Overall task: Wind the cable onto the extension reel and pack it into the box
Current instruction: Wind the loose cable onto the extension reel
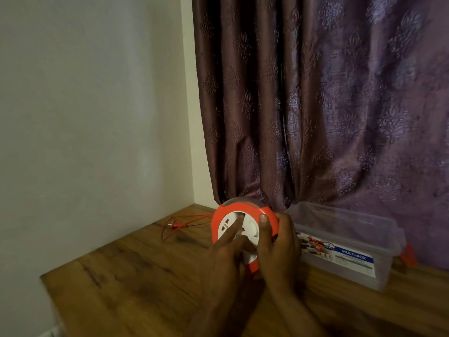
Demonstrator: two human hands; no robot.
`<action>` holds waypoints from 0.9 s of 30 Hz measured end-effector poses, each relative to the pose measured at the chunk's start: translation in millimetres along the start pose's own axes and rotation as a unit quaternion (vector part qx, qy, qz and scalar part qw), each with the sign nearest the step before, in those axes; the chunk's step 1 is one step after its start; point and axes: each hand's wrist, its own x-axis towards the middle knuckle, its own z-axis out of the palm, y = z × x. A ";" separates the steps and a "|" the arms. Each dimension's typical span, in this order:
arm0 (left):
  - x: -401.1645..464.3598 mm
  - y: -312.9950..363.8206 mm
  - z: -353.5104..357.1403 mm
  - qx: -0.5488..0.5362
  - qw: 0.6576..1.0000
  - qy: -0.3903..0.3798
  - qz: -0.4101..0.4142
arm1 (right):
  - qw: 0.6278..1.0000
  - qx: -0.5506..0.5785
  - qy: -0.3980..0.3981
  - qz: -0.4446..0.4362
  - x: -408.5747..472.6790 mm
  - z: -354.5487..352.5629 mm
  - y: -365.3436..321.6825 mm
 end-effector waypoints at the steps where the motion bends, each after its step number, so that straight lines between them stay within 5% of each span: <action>1: 0.4 -1.3 -0.5 -0.004 1.000 0.002 0.005 | 1.000 0.000 0.000 -0.001 0.2 -0.1 -0.3; 5: 2.4 -3.8 -12.5 0.039 0.992 0.100 0.065 | 1.000 -0.001 0.014 -0.005 1.8 -0.4 -1.1; 8: 0.7 -2.5 -19.4 0.042 0.985 0.167 0.024 | 1.000 0.013 0.024 0.003 4.3 -0.6 2.2; 11: 3.8 -7.2 -13.3 0.100 0.991 0.061 -0.067 | 0.999 0.016 0.030 0.004 6.2 -2.5 4.6; 17: 17.1 -12.2 -7.7 0.053 0.987 -0.123 -0.086 | 0.999 0.004 0.038 -0.009 4.3 -2.5 -0.6; 18: 16.2 -14.0 -6.6 0.070 0.988 -0.119 -0.063 | 0.999 0.001 0.035 -0.011 3.4 -2.0 -0.9; 21: 9.7 -11.9 -10.8 0.108 0.992 0.048 0.035 | 0.999 0.000 0.029 -0.017 1.9 -0.7 -0.3; 27: 6.9 -19.8 2.6 0.074 0.997 0.009 0.037 | 0.999 -0.002 0.032 0.000 5.5 -3.1 6.0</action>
